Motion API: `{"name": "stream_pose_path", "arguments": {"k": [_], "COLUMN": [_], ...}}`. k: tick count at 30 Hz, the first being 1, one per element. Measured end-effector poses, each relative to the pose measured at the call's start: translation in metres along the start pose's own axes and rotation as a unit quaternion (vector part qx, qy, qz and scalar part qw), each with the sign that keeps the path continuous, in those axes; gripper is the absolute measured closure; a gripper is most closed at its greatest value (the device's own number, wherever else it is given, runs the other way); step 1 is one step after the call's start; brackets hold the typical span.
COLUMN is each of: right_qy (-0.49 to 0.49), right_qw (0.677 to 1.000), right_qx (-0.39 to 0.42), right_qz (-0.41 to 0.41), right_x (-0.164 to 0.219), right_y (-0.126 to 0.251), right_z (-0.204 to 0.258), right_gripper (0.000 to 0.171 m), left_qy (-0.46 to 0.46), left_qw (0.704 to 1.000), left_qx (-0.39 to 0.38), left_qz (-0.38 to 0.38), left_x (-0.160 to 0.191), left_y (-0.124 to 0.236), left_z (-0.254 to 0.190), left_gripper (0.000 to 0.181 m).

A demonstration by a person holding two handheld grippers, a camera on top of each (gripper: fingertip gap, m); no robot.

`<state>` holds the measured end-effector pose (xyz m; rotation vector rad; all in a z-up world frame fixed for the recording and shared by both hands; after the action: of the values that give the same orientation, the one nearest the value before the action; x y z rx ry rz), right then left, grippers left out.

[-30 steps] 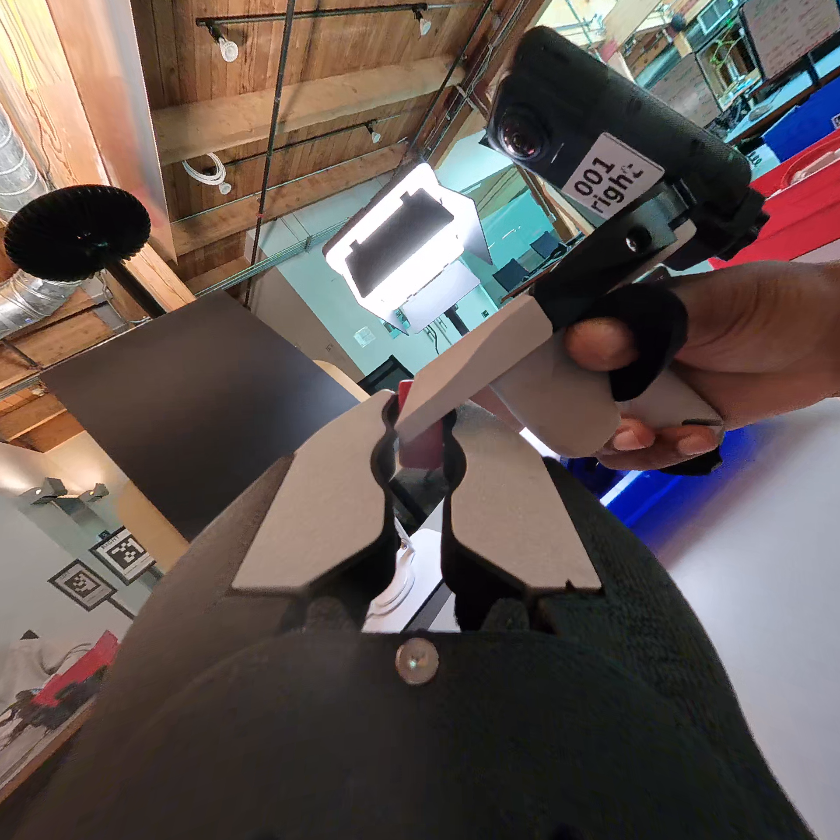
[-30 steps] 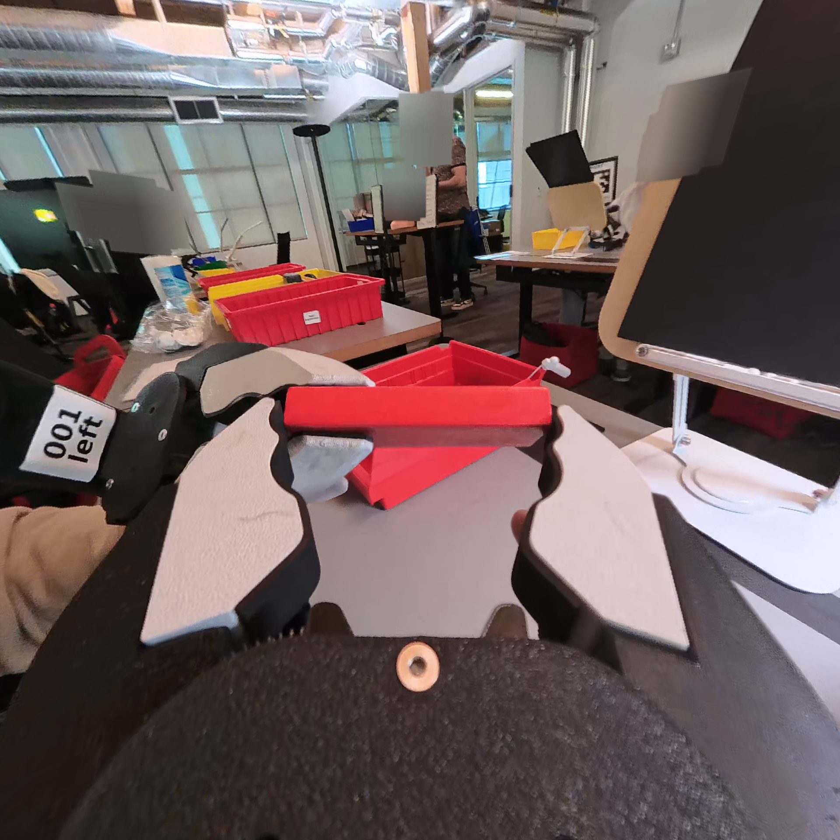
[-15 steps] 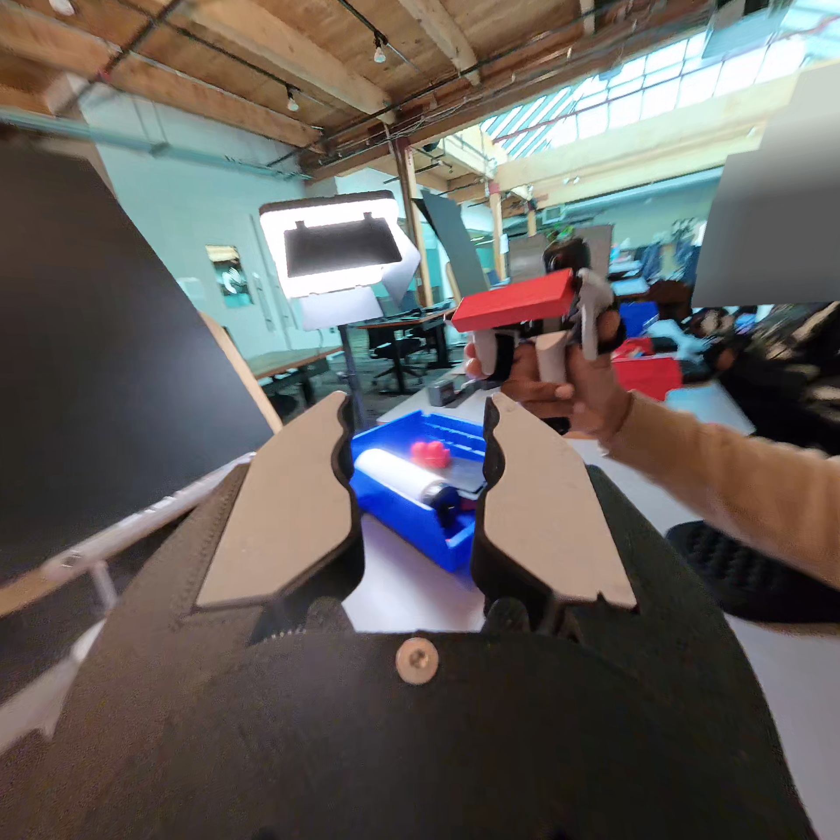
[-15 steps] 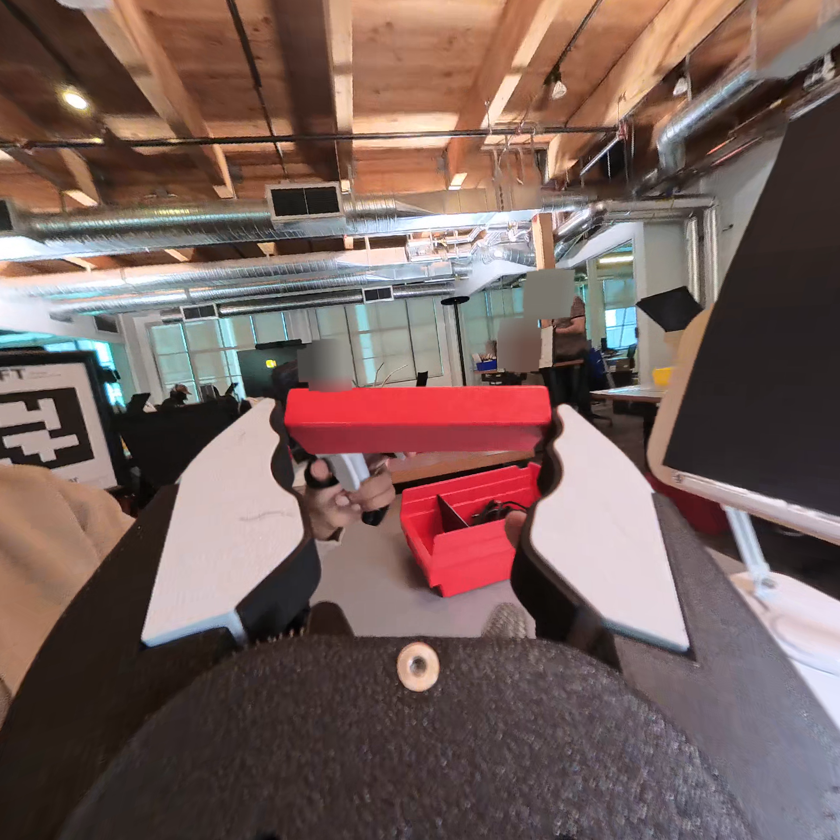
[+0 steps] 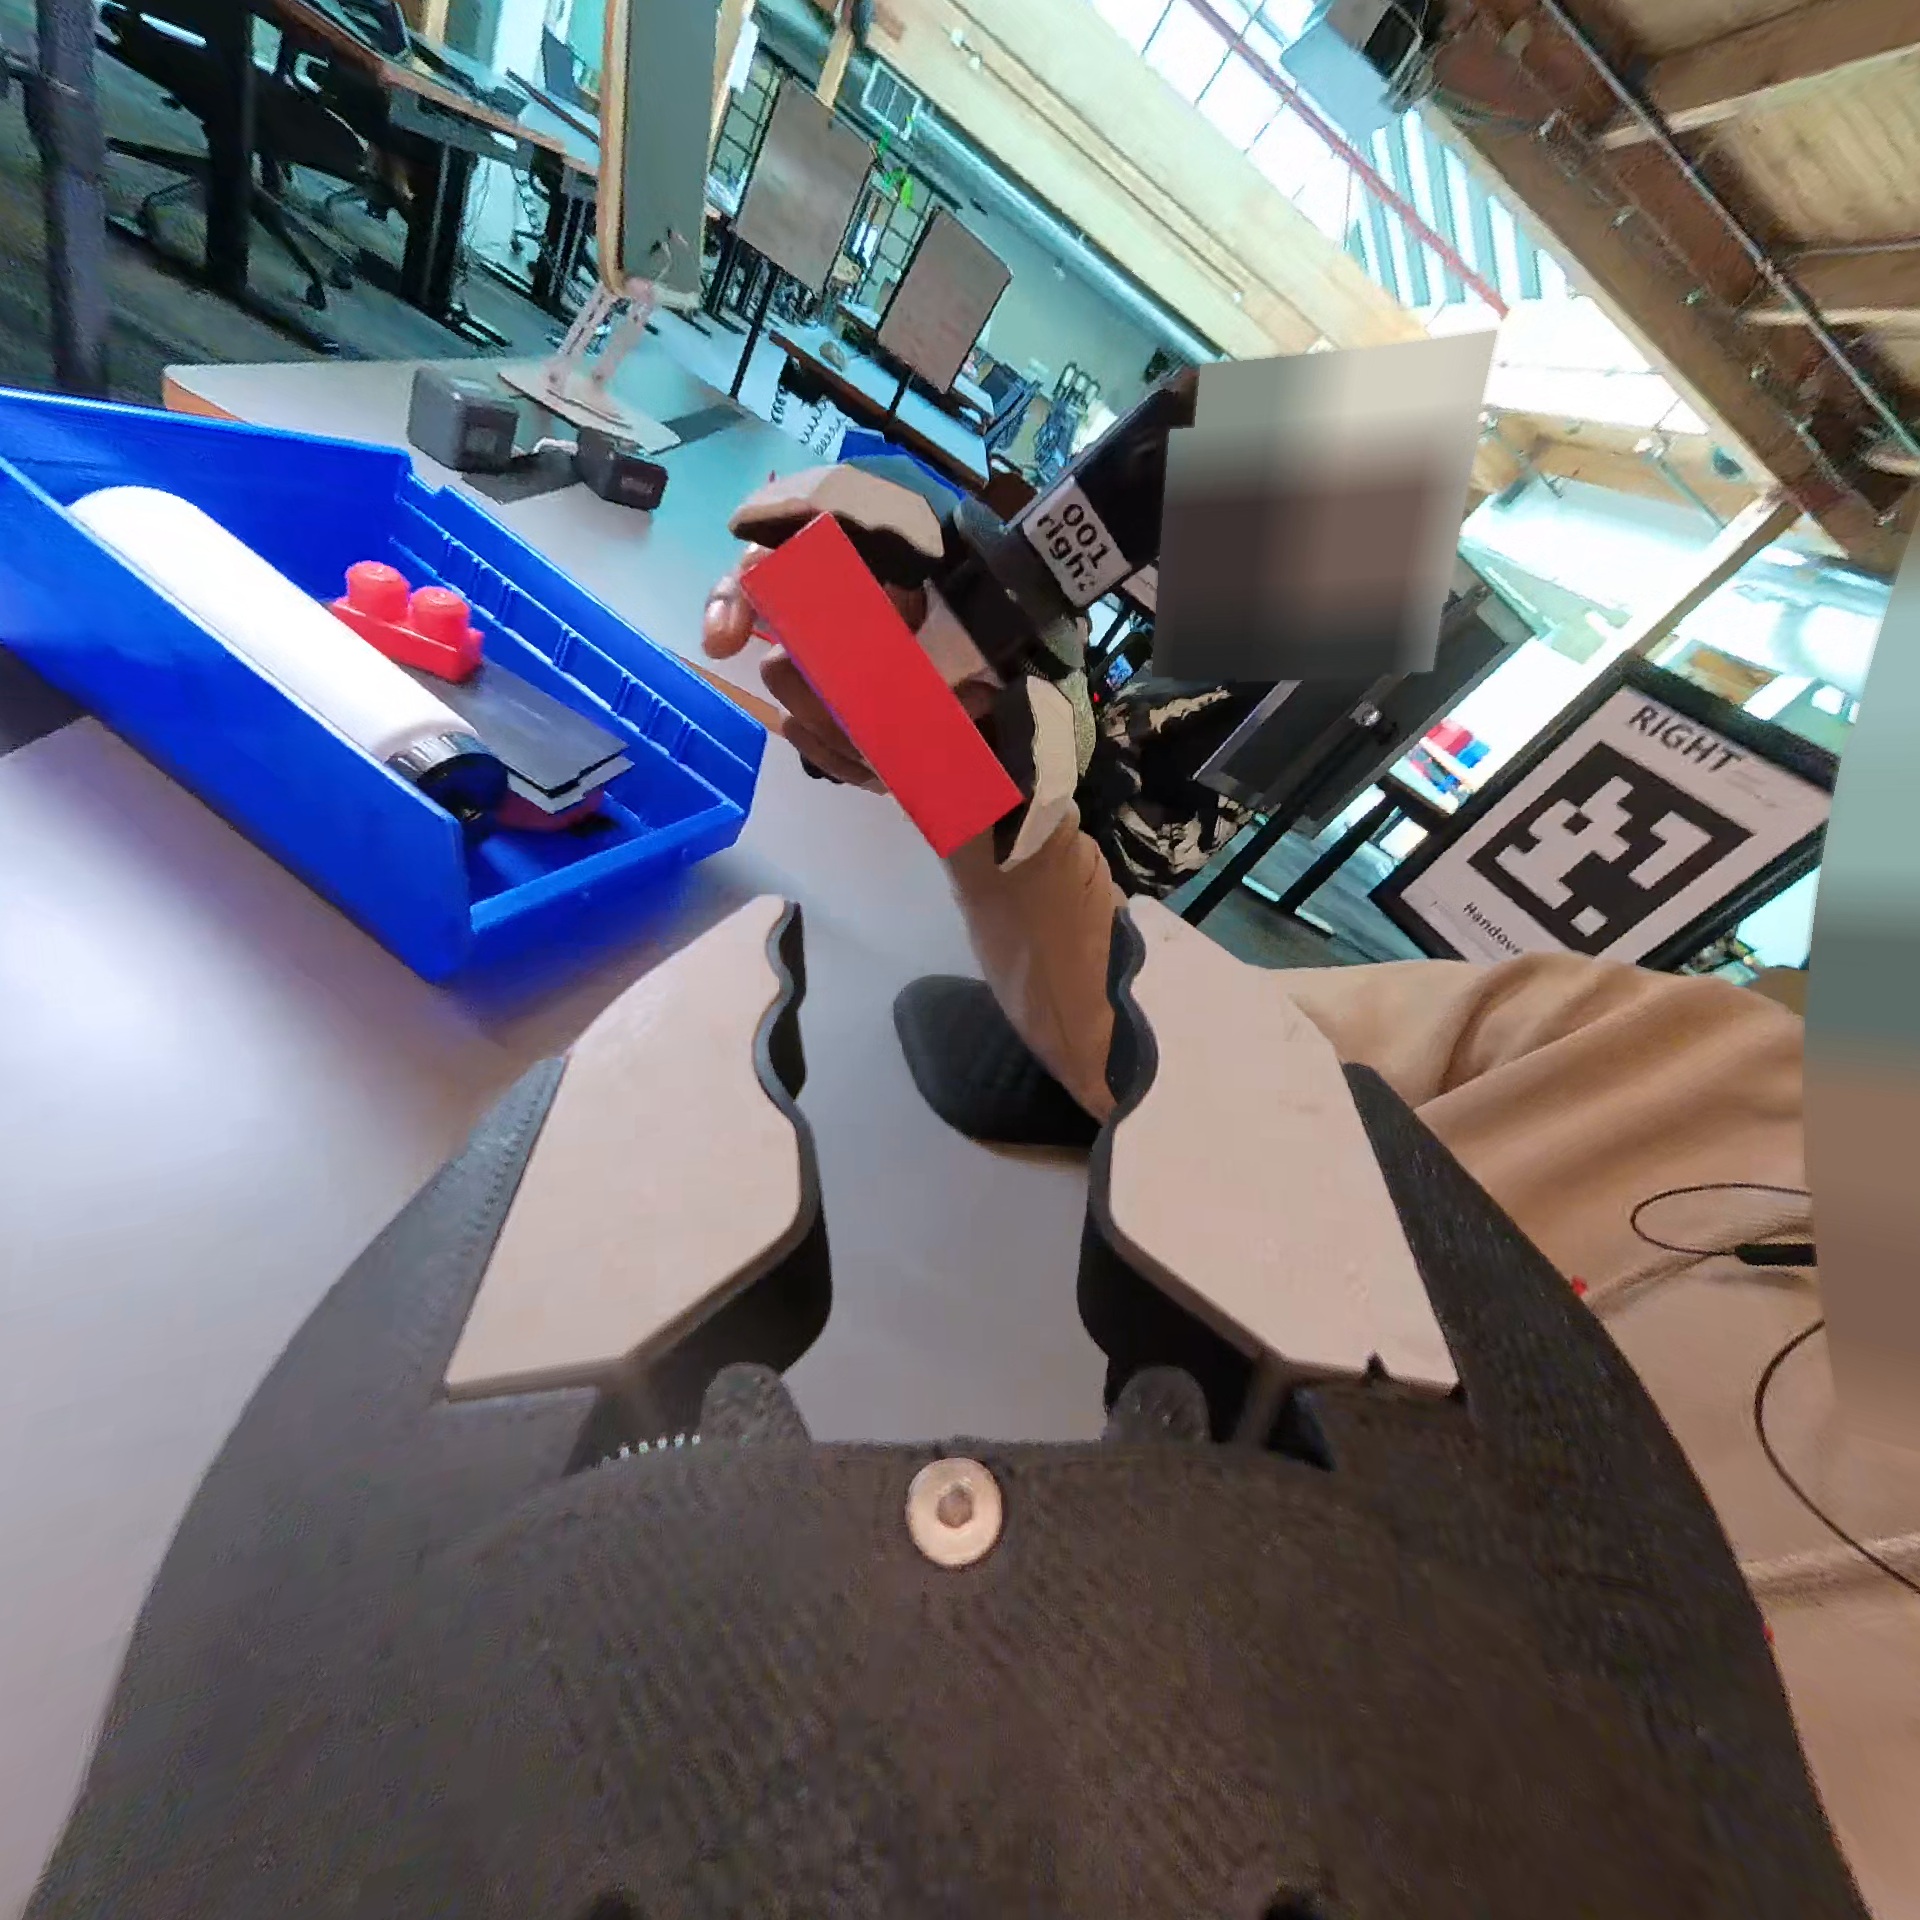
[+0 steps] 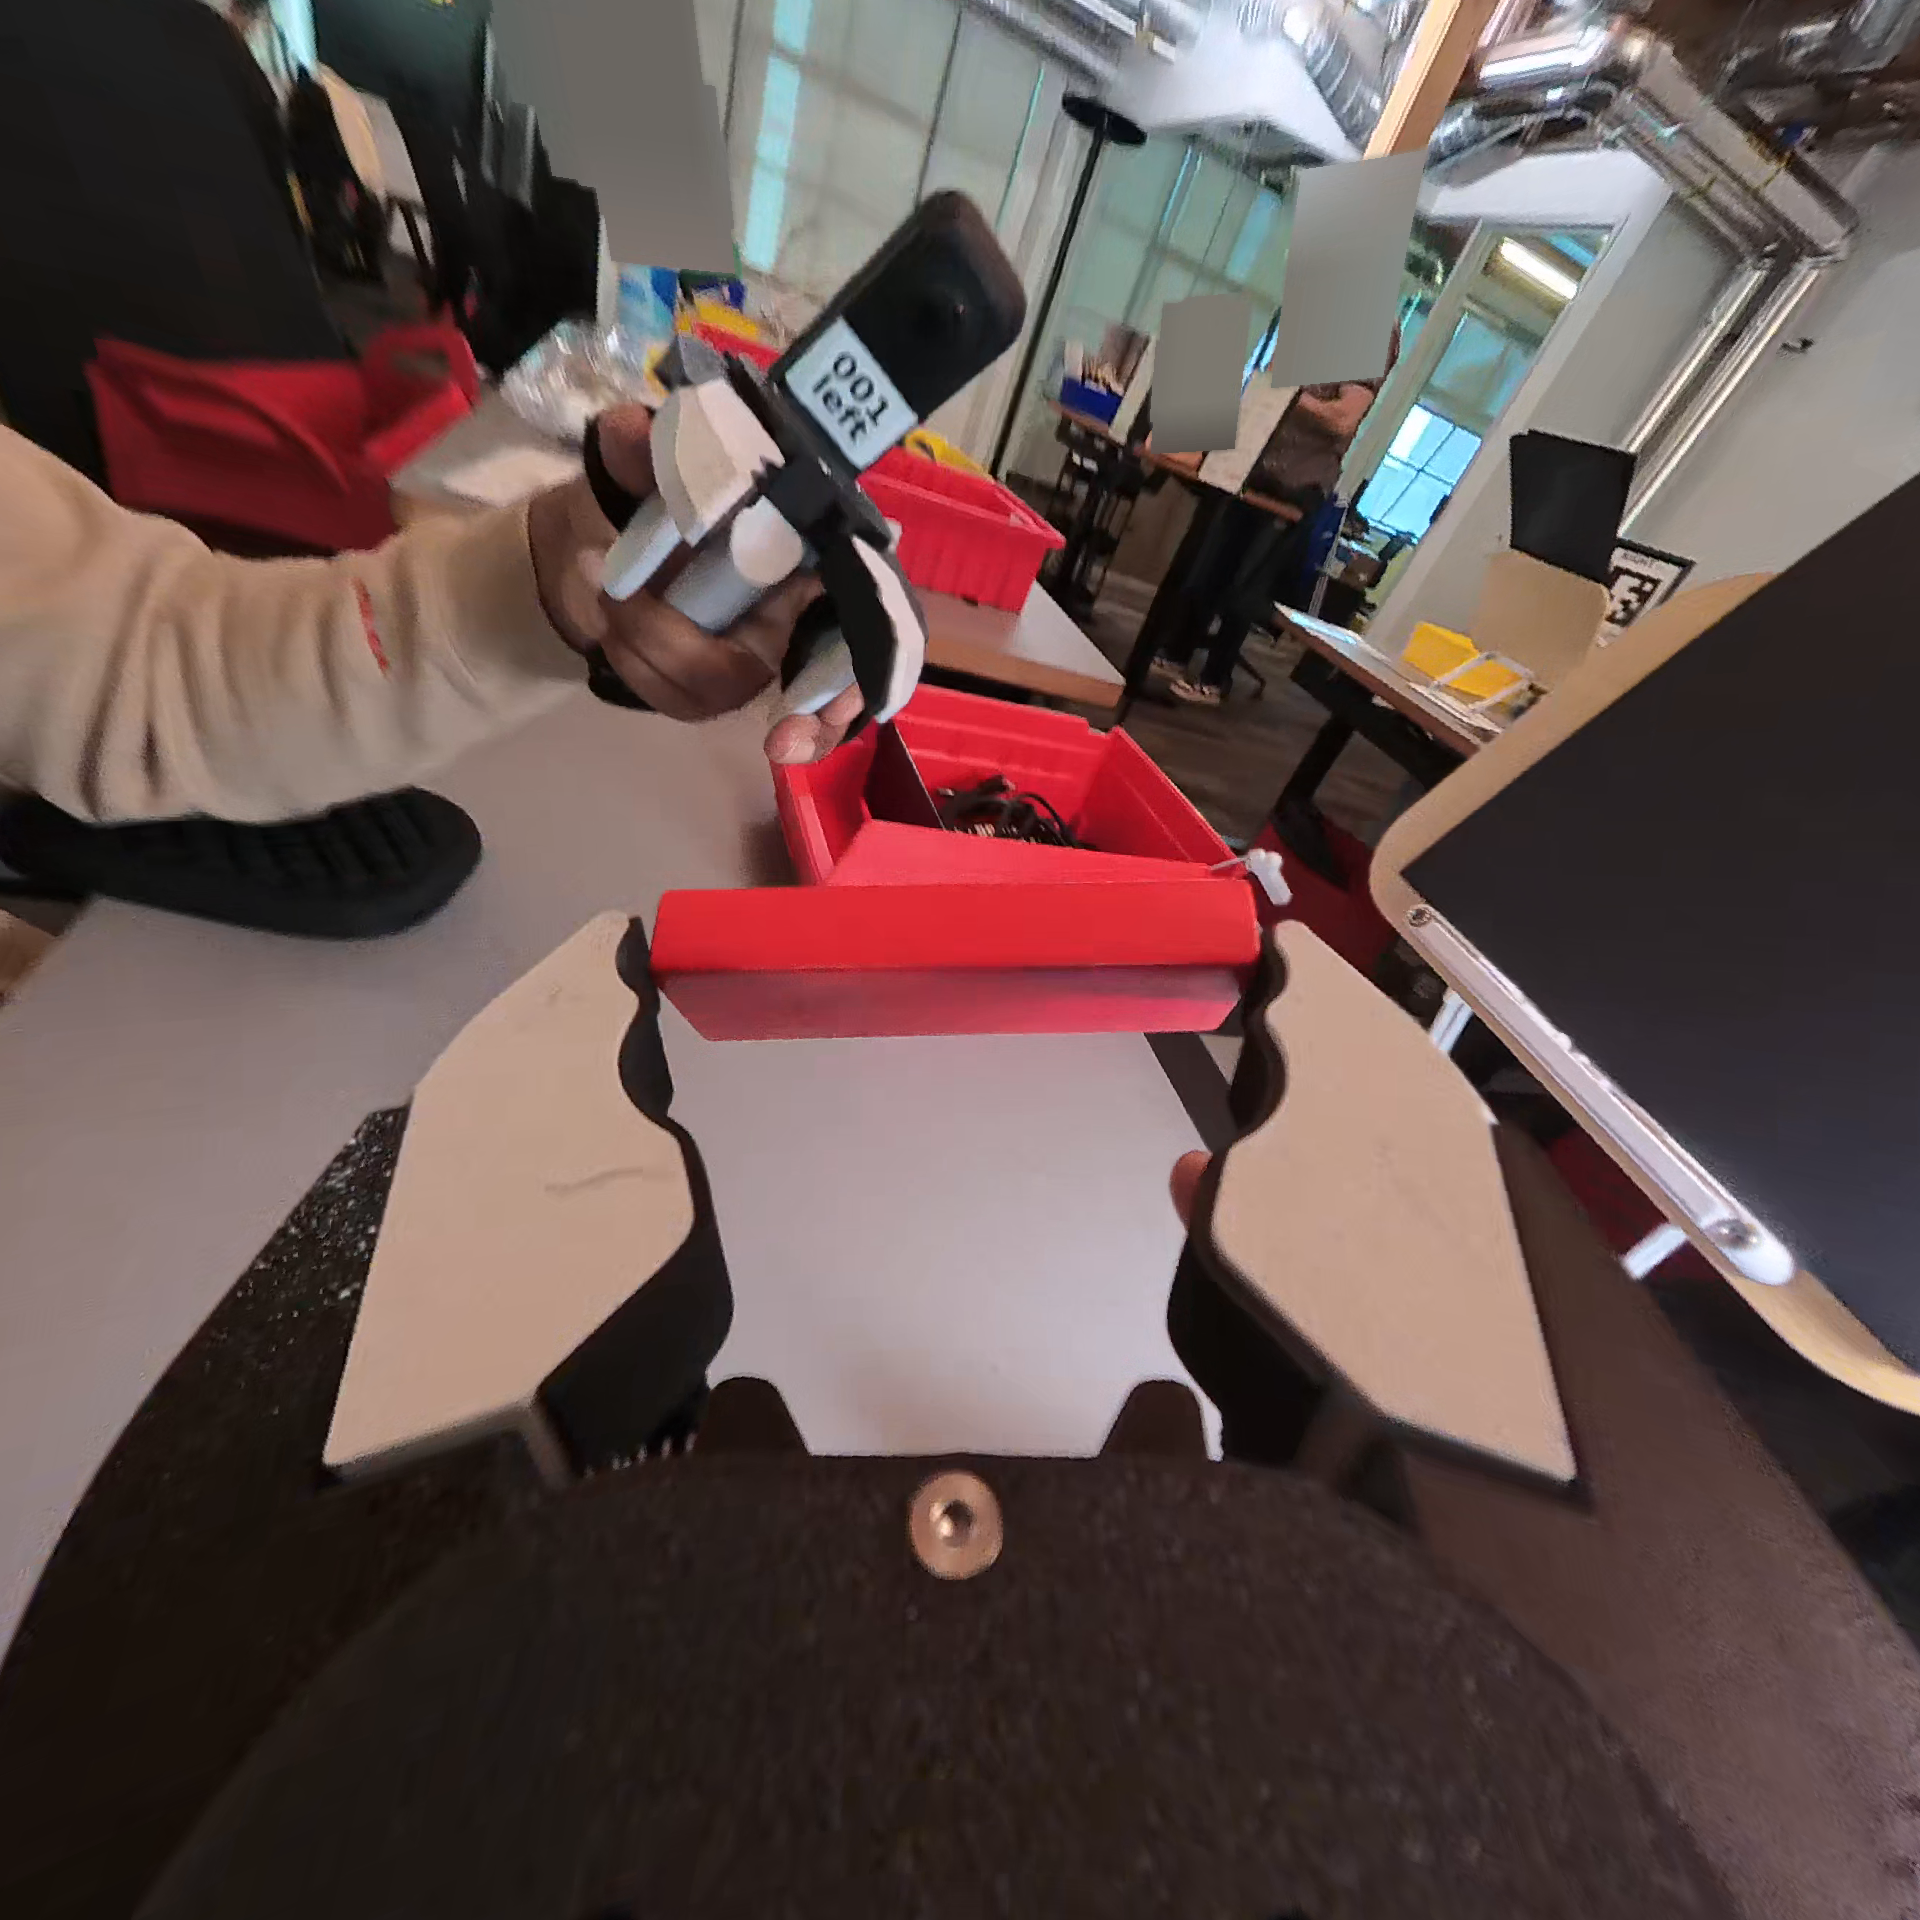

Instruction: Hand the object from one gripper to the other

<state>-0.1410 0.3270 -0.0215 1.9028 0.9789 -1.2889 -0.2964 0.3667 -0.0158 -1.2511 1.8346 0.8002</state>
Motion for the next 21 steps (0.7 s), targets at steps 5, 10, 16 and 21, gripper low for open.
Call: {"name": "stream_pose_path", "arguments": {"k": [5,10,16,21], "right_qy": [0.031,0.090,0.206,0.267], "right_qw": [0.999,0.992,0.963,0.946], "right_qx": [-0.001,0.024,0.044,0.052], "right_qz": [0.036,0.081,0.166,0.177], "right_x": [0.001,0.004,0.014,0.010], "right_y": [-0.014,-0.035,-0.075,-0.092], "right_z": [0.009,0.016,0.038,0.053], "right_gripper": [0.064,0.064,0.064,0.064], "left_qy": [-0.054,-0.018,0.016,0.007], "left_qw": [0.996,0.998,0.999,0.999], "left_qx": [-0.048,-0.055,-0.036,0.006], "left_qz": [0.048,0.026,0.022,0.033], "left_x": [0.013,0.018,0.026,0.029], "left_y": [-0.009,-0.029,-0.038,-0.037], "left_z": [0.008,0.020,0.030,0.023], "left_gripper": [0.121,0.119,0.119,0.146]}}
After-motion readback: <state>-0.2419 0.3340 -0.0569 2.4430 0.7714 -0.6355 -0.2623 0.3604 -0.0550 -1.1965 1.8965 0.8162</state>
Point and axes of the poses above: each gripper's, where its closed fingertips meet, y back along the fingers, x out of its underside, z = x × y across the jaws, the point moved 4 cm from there along y, back along the fingers, and after that the axes turned 2 degrees about -x, right-handed, at the moved point
